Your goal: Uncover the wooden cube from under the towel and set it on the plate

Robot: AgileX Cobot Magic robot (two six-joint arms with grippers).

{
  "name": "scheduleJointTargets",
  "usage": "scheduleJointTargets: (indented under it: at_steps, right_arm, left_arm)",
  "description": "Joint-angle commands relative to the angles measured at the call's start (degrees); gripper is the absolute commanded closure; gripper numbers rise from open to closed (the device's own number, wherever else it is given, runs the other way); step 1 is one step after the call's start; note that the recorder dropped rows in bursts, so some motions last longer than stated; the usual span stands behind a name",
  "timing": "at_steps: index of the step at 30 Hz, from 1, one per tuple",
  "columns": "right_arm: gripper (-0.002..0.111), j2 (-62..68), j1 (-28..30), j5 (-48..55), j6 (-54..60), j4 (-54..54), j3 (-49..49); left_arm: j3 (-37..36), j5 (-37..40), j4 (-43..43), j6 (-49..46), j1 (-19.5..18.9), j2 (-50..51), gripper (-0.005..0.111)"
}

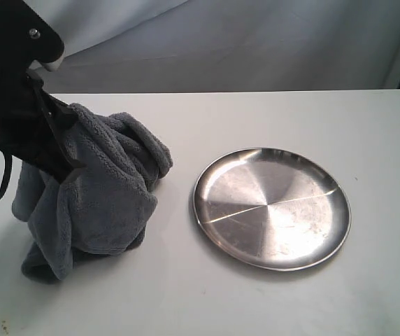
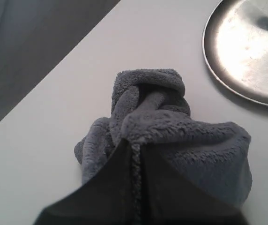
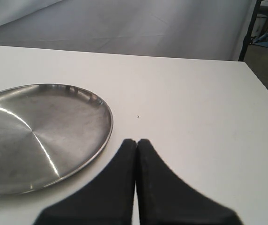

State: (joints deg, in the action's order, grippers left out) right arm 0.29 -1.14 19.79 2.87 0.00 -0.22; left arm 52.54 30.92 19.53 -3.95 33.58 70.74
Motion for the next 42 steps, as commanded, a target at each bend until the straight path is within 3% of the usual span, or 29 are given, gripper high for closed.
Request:
scheduleJointTargets:
  at_steps: [1, 10, 17, 25, 32, 35, 37, 39, 41, 42]
  right_arm:
    - [0.108, -0.29, -0.10, -0.11, -0.10, 0.00, 0.22]
    - [0.108, -0.29, -0.10, -0.11, -0.10, 0.00, 0.22]
    - [0.108, -0.29, -0.10, -0.11, -0.10, 0.00, 0.22]
    - [0.108, -0.29, -0.10, -0.11, -0.10, 0.00, 0.22]
    - [0.108, -0.29, -0.10, -0.11, -0.10, 0.00, 0.22]
    - [0.108, -0.29, -0.10, -0.11, -0.10, 0.00, 0.22]
    - [0.108, -0.29, -0.10, -0.11, -0.10, 0.00, 0.22]
    - [0.108, -0.29, -0.10, -0.11, -0.10, 0.00, 0.22]
    - [0.108, -0.29, -0.10, -0.11, -0.10, 0.00, 0.22]
    - [0.108, -0.29, -0.10, -0.11, -0.10, 0.00, 0.22]
  left_arm:
    - [0.40, -4.12, 0.95, 1.29, 0.03, -0.76, 0.107]
    - [0.40, -5.93, 3.51, 3.95, 0.03, -1.64, 0.107]
    - [0.40, -9.40, 3.51, 6.54, 0.03, -9.18, 0.107]
    - [-1.07, -5.84, 3.51, 6.55, 0.03, -8.74, 0.107]
    - [-1.20, 5.54, 1.76, 6.83, 0.03, -1.61, 0.107]
    - [-1.20, 6.69, -0.40, 5.82, 0.03, 1.67, 0.105]
    - [-1.20, 7.77, -2.13, 2.51, 0.03, 2.75, 0.099]
    - [-1.20, 9.10, -3.31, 0.44, 0.03, 4.27, 0.086]
    - [-1.20, 9.10, -2.68, 0.44, 0.03, 5.47, 0.069]
    - [-1.20, 8.73, -2.02, 0.44, 0.03, 6.11, 0.055]
